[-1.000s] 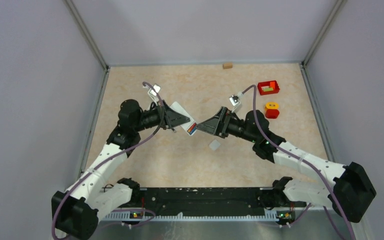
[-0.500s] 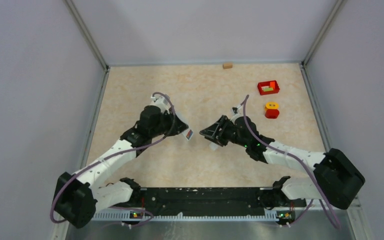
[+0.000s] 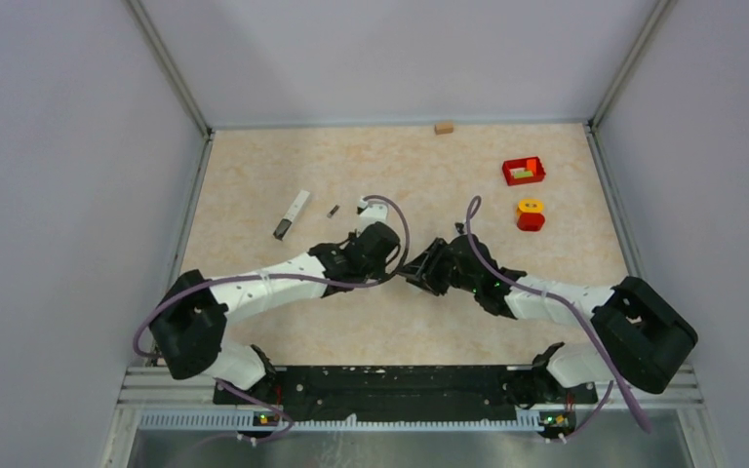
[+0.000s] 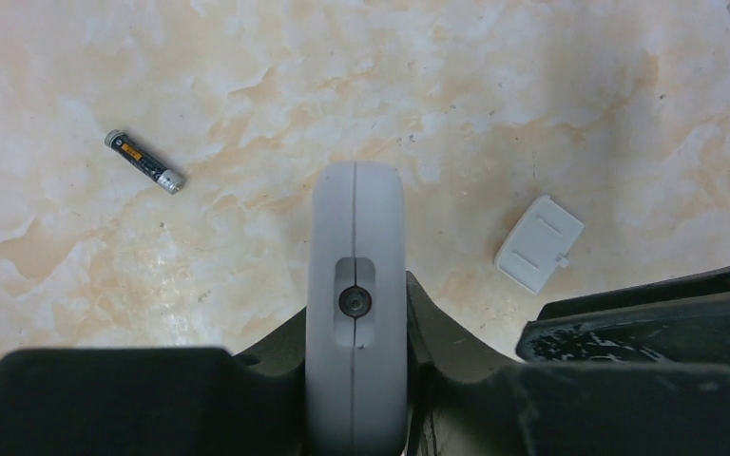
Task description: Load the batteries into the remote control
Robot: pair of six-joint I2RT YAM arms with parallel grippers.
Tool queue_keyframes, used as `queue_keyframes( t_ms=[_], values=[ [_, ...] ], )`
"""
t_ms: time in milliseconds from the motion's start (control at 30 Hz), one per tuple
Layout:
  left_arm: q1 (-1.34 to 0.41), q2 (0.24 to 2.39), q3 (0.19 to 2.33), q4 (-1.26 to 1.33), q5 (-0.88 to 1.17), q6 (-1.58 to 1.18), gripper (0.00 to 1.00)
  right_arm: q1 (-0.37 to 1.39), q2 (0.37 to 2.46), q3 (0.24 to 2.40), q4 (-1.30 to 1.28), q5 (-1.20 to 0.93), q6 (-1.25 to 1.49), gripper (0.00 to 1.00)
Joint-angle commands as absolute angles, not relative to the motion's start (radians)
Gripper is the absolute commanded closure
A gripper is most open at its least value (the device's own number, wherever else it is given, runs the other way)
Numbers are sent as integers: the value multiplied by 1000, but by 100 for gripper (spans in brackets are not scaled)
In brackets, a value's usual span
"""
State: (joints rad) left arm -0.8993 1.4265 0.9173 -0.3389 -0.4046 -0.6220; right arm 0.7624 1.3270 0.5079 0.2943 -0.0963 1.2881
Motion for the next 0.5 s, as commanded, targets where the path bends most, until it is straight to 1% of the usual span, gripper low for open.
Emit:
queue_keyframes(
  t_ms=[0,167,367,467],
  values=[
    [-977,1511,1026,-431,-636,-632,100,758,1370,497,288,-80,1286,60],
    [-998,1583,1074,-463,-657,-642,100,758,1417,486,322,-102,1258,59],
    [-999,1561,1063,-438,-644,-603,100,758,1454,492,350,-105,1197,59],
    [-997,1547,1057,-440,-662,-599,100,758,1463,496,387,-103,1147,60]
  ],
)
